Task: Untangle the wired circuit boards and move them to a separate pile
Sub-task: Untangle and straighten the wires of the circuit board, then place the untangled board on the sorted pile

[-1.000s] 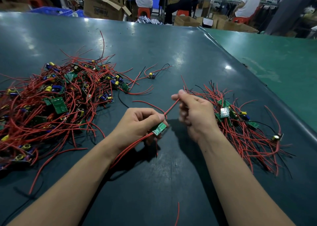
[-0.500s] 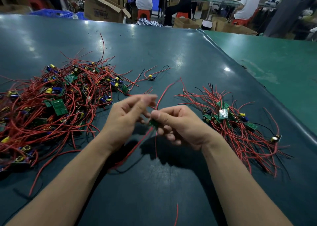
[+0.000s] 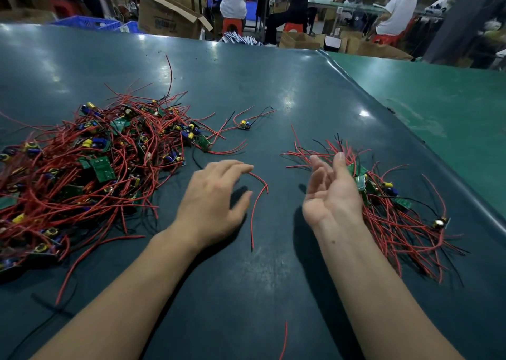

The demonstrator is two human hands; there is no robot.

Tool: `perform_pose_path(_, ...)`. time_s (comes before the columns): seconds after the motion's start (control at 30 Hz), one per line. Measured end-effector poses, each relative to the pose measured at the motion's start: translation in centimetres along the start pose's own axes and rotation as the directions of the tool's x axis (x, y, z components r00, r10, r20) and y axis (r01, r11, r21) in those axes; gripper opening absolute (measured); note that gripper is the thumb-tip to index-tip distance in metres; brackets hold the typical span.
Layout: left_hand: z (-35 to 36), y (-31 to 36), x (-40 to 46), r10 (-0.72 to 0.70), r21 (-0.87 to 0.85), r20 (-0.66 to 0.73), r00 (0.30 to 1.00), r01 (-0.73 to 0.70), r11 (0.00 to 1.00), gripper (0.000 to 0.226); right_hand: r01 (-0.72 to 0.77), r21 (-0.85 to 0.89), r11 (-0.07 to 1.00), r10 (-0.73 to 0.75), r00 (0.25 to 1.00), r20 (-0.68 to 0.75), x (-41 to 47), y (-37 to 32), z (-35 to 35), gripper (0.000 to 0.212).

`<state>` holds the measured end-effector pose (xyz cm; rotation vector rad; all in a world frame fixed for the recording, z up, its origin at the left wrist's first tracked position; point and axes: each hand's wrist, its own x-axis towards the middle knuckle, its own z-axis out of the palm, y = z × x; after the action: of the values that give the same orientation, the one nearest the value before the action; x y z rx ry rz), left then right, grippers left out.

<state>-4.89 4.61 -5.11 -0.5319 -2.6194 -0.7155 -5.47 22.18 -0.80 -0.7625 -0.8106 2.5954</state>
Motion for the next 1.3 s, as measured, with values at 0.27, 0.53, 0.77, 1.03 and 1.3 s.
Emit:
perform_pose_path(0.27,-2.8,-1.9,0.6,-0.192,0.344,-0.533,0.824,0.418,0.841,0.041,0.118,-0.305,0.945,-0.085,0.989,0.120,0.3,2.1,-0.1,0.028)
perform_pose_path(0.53,-3.9,-4.8,0.6,-0.433,0.347,-0.467,0.771,0.611,0.712,0.040,0.137,-0.359,0.923,-0.100,0.988,0.119,0.9,2.4,-0.3,0.028)
perform_pose_path(0.77,-4.0,-5.3,0.7,-0.451,0.401,-0.428,0.784,0.611,0.682,0.032,0.170,-0.403,0.899,-0.092,0.974,0.206,0.8,2.5,-0.3,0.029)
perform_pose_path(1.03,-4.1,-4.7,0.8,-0.374,0.262,-0.540,0.754,0.573,0.777,0.019,0.218,-0.420,0.881,-0.128,0.964,0.232,1.0,2.7,-0.7,0.031)
perform_pose_path(1.3,-3.4,-3.8,0.7,-0.323,0.243,-0.539,0.778,0.511,0.825,0.028,0.227,-0.399,0.888,-0.148,0.964,0.221,0.9,2.6,-1.0,0.032)
